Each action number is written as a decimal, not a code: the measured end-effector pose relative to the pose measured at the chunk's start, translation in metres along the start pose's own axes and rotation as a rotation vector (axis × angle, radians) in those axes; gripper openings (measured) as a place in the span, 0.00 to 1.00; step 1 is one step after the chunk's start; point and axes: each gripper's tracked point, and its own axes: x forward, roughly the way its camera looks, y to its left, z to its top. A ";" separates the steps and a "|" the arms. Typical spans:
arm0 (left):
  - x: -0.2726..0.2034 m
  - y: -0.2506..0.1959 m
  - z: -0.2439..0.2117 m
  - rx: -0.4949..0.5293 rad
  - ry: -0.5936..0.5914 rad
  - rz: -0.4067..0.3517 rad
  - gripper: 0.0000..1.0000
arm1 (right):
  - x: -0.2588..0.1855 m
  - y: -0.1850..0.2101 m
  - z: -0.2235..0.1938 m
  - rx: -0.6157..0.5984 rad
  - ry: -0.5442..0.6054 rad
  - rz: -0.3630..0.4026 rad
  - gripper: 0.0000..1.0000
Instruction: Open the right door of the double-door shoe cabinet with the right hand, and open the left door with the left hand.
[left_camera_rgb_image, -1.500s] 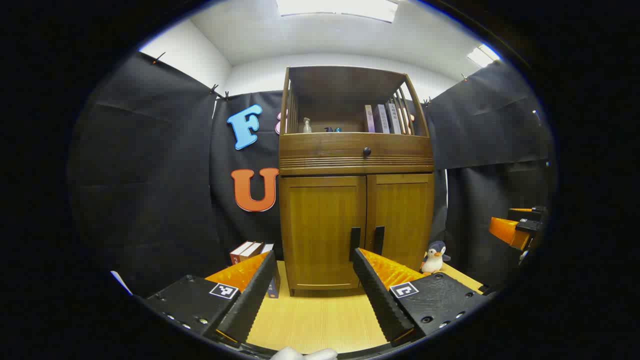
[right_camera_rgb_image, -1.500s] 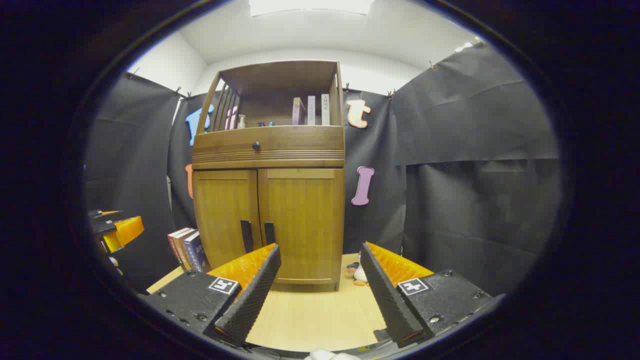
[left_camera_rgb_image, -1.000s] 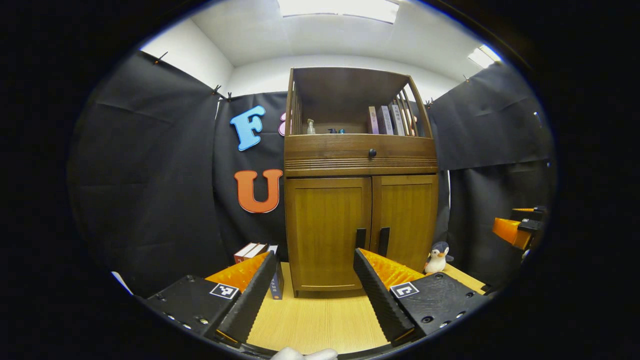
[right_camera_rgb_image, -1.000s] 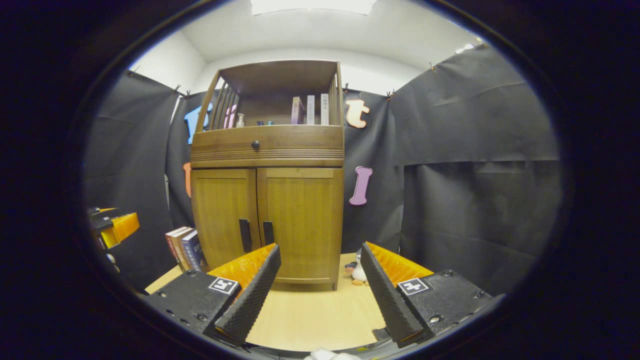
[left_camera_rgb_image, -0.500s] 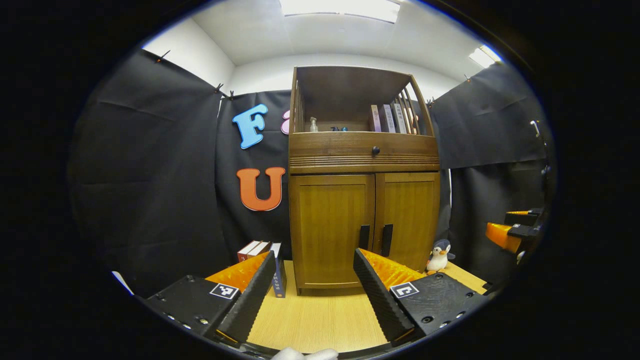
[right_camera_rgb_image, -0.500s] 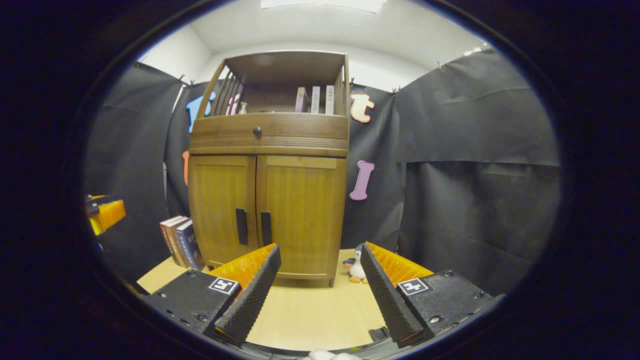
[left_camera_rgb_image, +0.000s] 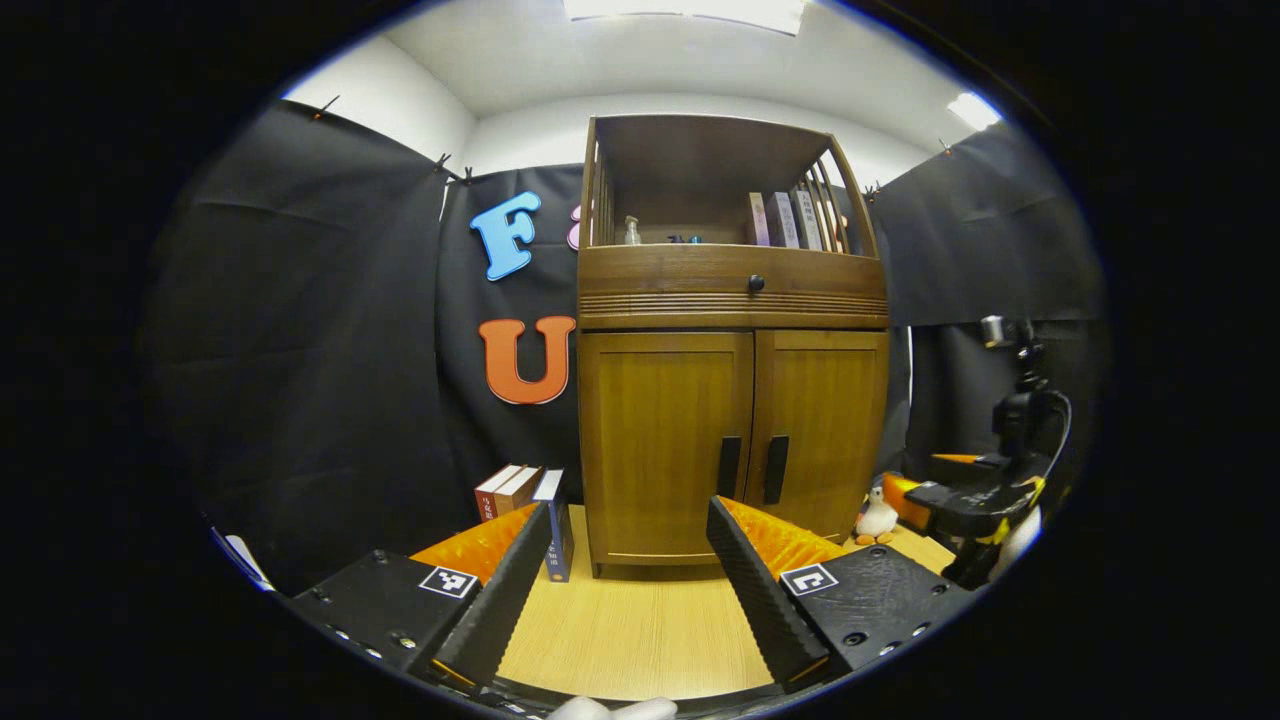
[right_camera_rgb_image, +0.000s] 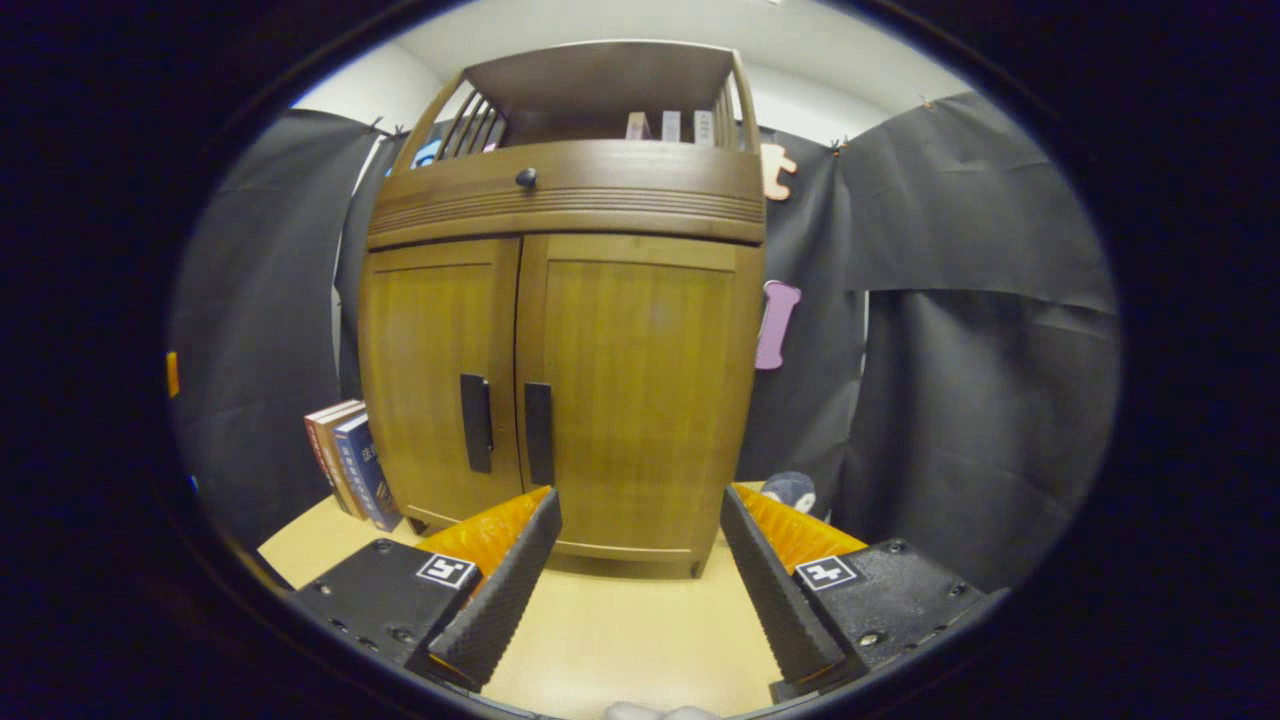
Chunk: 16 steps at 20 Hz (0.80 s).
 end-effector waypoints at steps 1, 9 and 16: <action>0.000 -0.001 0.001 -0.002 -0.004 0.008 0.94 | 0.018 0.008 -0.004 0.000 0.012 0.020 1.00; 0.004 0.005 0.001 0.004 0.019 0.118 0.94 | 0.127 0.054 -0.002 0.025 0.073 0.114 1.00; -0.002 0.021 -0.005 -0.008 0.045 0.211 0.94 | 0.177 0.093 0.002 0.009 0.099 0.167 0.88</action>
